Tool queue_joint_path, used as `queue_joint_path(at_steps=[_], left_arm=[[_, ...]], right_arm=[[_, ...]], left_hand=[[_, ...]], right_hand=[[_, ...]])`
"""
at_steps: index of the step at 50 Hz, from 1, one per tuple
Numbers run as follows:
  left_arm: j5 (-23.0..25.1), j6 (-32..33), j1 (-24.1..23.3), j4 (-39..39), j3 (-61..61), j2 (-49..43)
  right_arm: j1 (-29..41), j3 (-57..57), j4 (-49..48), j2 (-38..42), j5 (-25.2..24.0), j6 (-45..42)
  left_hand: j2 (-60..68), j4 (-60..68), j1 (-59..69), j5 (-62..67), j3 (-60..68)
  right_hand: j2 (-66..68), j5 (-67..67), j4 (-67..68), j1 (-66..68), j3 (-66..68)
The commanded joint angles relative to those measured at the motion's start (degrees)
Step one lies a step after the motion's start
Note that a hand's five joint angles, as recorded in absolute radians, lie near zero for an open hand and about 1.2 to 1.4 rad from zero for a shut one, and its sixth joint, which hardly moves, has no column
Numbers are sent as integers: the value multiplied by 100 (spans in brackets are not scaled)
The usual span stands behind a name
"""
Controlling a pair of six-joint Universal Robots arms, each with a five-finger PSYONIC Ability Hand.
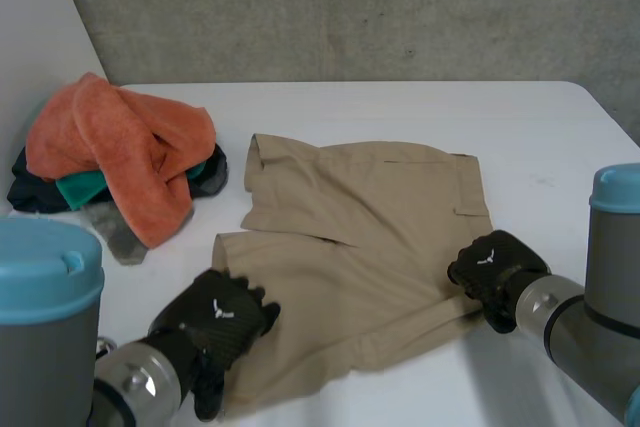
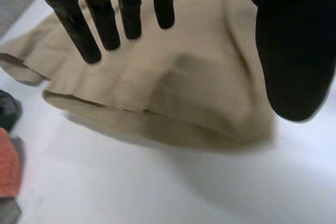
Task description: Fold the laundry.
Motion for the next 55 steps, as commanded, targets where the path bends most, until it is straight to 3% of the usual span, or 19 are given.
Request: queue_joint_path(at_steps=[1,6,7,11,14,38,43,46,50,51,55], left_arm=[[35,-8,625,881,846,-379],[500,-26,960,1699,1558,-1143],[806,-52,1030,1831,1820,-1484],[1615,-78,1345,1920,2576,-2372],[1968,-96,1575,1859,3112,-2988],[2224,-140,1628,1682,5101,-5064],[2180,-140,1619,1682,5321,-5249],[2128,-131,1611,1691,5487,-5328],[1558,-131,1593,1691,5471,-5294],[1173,-122,1550,1691,5418,-5172],[486,-96,1496,1708,4963,-4549]], right_arm=[[0,260,-238,-49,-7,48],[8,348,-475,-75,-7,74],[8,365,-510,-75,-7,92],[8,409,-677,-66,-7,189],[0,453,-782,-49,-7,259],[35,585,-1099,101,37,294],[35,594,-1117,118,37,294],[26,594,-1117,136,45,294],[17,594,-1117,136,37,294],[17,594,-1108,136,37,286],[35,594,-1108,127,37,294]], left_hand=[[-38,-9,177,10,-70],[702,731,916,750,670],[903,932,1117,950,871],[1726,1755,1940,1773,1693],[2451,2479,2665,2498,2418],[2015,2044,2230,2063,1983],[3038,3067,3252,3086,3006],[6342,6371,6556,6389,6309],[6353,6382,6567,6400,6320],[6353,6382,6567,6400,6320],[6353,6382,6567,6400,6320]], right_hand=[[1208,1244,1118,1534,1189],[1208,1244,1118,1534,1189],[1208,1244,1118,1534,1189],[1208,1244,1118,1534,1189],[1208,1244,1118,1534,1189],[1208,1244,1118,1534,1189],[1208,1244,1118,1534,1189],[1208,1244,1118,1534,1189],[1208,1244,1118,1534,1189],[1208,1244,1118,1534,1189],[1208,1244,1118,1534,1189]])
